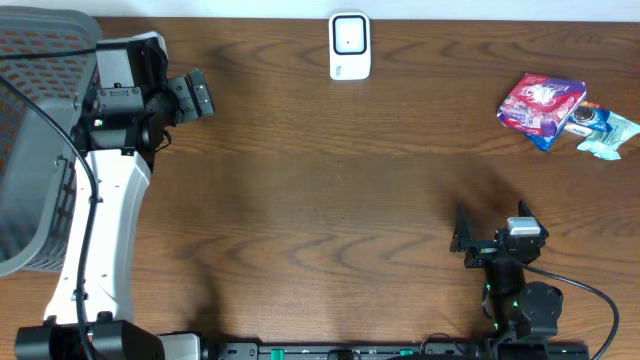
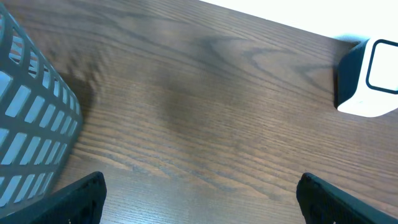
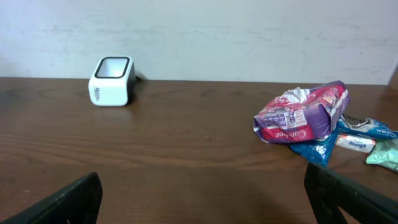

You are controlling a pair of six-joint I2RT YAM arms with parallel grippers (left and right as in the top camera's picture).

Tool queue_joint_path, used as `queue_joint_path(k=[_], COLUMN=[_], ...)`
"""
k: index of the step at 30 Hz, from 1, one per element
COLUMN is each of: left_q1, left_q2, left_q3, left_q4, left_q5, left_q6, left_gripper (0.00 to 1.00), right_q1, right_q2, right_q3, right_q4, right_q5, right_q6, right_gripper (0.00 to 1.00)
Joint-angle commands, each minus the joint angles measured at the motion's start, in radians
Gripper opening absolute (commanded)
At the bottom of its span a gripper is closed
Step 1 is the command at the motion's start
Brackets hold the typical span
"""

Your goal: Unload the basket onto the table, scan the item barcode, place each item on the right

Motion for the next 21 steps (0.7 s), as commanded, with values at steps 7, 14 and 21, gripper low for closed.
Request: queue_joint_path(k=[7, 14, 21], left_q1=[0.002, 0.002, 0.002], left_q2=[0.007, 0.007, 0.007], left_q3=[-0.003, -0.003, -0.002], left_q4=[-0.003, -0.003, -0.003], left_q5=[-0.010, -0.010, -0.010], left_q6=[0.003, 0.003, 0.003], left_gripper=[0.98, 0.98, 0.98], right_q1=[-0.007, 0.002, 0.002], right_q2=[-0.010, -0.010, -0.010], right_q3=[-0.002, -0.002, -0.002], right_q4=[-0.003, -0.003, -0.006], right_q5=[0.001, 0.002, 0.002], right_q6=[-0.018, -0.019, -0.018], right_gripper=[0.99, 0.99, 0.99])
